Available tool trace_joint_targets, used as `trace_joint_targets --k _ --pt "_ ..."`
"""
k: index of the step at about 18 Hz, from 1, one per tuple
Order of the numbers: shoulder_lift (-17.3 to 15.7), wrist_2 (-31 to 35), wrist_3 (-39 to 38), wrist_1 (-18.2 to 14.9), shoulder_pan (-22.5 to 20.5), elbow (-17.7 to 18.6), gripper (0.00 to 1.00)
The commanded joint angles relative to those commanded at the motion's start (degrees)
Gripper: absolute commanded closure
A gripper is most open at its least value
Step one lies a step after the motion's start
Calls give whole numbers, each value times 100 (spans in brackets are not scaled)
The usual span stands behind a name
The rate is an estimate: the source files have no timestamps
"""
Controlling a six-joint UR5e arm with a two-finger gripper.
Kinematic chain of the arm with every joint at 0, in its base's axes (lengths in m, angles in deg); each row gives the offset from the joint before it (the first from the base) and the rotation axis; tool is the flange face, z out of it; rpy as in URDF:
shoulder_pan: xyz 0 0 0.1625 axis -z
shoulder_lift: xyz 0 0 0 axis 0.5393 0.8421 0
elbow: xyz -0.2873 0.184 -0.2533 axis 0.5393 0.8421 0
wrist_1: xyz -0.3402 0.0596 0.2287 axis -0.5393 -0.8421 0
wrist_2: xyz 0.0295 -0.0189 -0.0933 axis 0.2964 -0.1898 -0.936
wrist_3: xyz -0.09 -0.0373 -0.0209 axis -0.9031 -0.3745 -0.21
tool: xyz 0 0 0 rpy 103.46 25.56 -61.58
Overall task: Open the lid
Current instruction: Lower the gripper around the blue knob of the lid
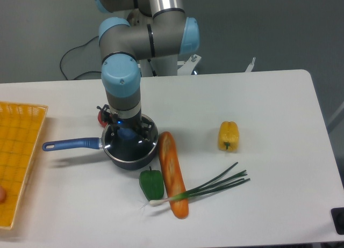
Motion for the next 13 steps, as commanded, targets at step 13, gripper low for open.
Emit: trace_joint_targets --k 13 --pt "141 413 -71 -9 246 -44 0"
